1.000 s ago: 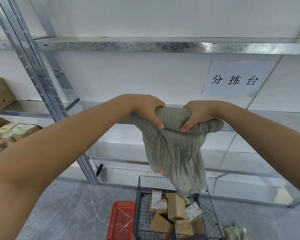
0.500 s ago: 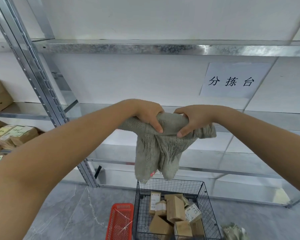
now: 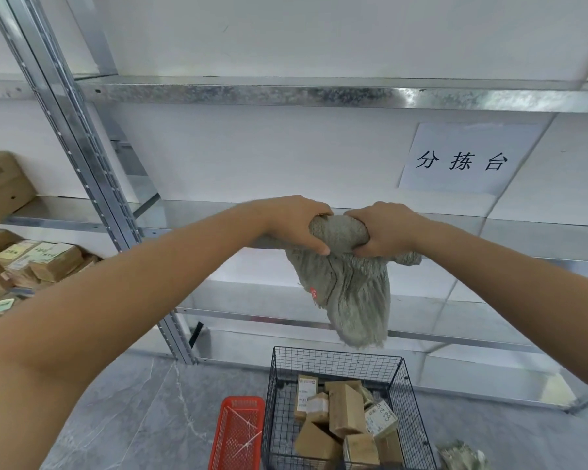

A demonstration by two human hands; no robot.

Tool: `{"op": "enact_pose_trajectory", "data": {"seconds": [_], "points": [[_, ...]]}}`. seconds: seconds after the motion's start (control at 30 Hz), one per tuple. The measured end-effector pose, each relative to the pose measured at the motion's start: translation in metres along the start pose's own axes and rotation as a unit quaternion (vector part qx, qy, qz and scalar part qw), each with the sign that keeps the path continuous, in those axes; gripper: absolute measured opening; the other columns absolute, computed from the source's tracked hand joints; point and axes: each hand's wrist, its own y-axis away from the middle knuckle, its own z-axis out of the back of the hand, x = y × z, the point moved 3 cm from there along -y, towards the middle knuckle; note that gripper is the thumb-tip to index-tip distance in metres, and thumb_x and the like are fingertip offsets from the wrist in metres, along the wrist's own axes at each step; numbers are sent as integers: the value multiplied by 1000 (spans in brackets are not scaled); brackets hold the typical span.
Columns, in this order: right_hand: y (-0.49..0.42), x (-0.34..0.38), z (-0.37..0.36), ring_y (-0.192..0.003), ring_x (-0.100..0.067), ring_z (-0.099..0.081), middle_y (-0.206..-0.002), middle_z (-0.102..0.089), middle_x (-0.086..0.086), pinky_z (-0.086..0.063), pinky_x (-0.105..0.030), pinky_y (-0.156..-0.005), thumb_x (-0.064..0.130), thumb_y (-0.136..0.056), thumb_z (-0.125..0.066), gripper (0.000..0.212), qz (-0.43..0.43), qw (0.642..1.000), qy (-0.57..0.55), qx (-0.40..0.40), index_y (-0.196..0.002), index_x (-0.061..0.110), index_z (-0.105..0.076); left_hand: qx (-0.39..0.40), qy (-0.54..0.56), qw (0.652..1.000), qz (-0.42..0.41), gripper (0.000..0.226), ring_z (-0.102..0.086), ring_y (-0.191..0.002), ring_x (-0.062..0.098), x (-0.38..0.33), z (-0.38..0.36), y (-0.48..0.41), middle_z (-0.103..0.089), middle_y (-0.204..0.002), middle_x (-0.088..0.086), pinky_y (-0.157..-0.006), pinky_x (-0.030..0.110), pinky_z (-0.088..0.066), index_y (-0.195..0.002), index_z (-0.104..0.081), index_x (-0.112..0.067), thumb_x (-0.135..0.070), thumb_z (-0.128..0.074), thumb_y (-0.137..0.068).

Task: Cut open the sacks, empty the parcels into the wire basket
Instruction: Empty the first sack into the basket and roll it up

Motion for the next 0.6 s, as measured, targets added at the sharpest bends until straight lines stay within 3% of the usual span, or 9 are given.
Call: {"op": "enact_pose_trajectory", "data": {"seconds": [0.1,0.27,0.4,0.5,0.6], "points": [[3,3,-1,-84,-26,-59,-90,-66,-2,-38,-29,-64,39,-79,-60,34,17,994,56,-93,-109,23,-52,96,78,992,21,46,-55,-101,15,3,11,0,-55,-112,-8,-89,30,-46,-122,-47,-26,-43,-63,-82],[7,5,-3,-87,-25,-59,-94,-63,3,-32,-27,-62,39,-80,-56,39,8,989,89,-121,-116,25,-47,181,91,978,48,41,-60,-100,20,2,5,-4,-61,-115,3,-88,33,-50,-116,-51,-18,-36,-65,-82],[6,3,-10,-96,-23,-58,-106,-61,2,-37,-29,-67,41,-78,-59,58,-19,990,74,-118,-129,26,-35,116,60,991,42,43,-57,-98,18,5,4,-6,-58,-107,-2,-82,28,-46,-111,-50,-19,-35,-71,-77],[4,-1,-7,-107,-20,-54,-117,-54,5,-40,-31,-80,52,-71,-69,82,-30,999,-10,17,-138,28,-27,38,12,999,22,45,-51,-92,16,7,4,-5,-53,-99,-4,-78,26,-40,-106,-51,-16,-34,-74,-73],[2,-1,0,-105,-15,-53,-109,-54,11,-40,-27,-86,50,-70,-72,62,-20,973,-141,181,-121,28,-44,3,-7,1000,-2,42,-51,-90,15,9,-2,-3,-52,-94,-5,-77,28,-42,-97,-50,-18,-34,-77,-70]]}}
